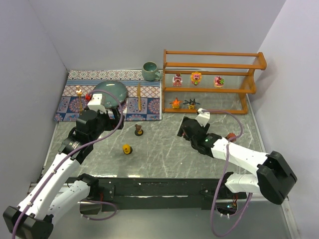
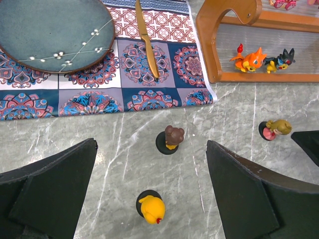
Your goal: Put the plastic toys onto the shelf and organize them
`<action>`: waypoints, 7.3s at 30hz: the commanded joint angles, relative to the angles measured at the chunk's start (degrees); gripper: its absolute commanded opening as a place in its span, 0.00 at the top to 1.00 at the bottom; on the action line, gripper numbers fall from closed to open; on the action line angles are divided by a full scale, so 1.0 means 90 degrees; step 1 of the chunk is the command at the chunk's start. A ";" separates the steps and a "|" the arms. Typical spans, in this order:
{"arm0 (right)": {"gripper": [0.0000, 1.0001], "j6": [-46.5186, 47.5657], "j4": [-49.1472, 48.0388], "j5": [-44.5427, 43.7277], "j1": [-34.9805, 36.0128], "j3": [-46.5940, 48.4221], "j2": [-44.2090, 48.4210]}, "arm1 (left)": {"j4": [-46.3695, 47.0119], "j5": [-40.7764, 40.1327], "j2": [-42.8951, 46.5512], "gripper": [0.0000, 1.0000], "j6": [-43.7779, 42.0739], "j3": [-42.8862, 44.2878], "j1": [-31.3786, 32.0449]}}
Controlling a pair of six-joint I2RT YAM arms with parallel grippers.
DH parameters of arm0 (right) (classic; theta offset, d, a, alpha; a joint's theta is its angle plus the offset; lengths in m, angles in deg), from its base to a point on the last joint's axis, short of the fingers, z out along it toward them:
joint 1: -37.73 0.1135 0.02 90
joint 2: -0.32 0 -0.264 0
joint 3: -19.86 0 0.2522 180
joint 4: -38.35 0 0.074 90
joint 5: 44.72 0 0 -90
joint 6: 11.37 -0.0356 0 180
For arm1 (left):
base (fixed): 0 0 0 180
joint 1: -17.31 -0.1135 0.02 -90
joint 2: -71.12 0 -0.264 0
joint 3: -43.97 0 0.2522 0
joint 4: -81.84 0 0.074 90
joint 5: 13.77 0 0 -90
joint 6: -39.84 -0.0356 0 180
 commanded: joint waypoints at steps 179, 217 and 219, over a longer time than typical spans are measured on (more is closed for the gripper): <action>0.43 0.5297 0.2212 0.3834 -0.5482 0.9683 -0.4505 | 0.0325 0.1269 -0.0789 0.03 -0.0333 -0.0086 -0.0041; 0.00 0.3961 -0.0577 0.4595 -0.3171 0.2911 0.0601 | 0.0071 0.0302 0.0558 0.03 -0.0197 -0.0027 -0.0051; 0.00 0.3756 -0.0979 0.4625 -0.2730 0.2381 0.0788 | 0.0090 0.0244 0.0666 0.03 -0.0177 -0.0037 -0.0051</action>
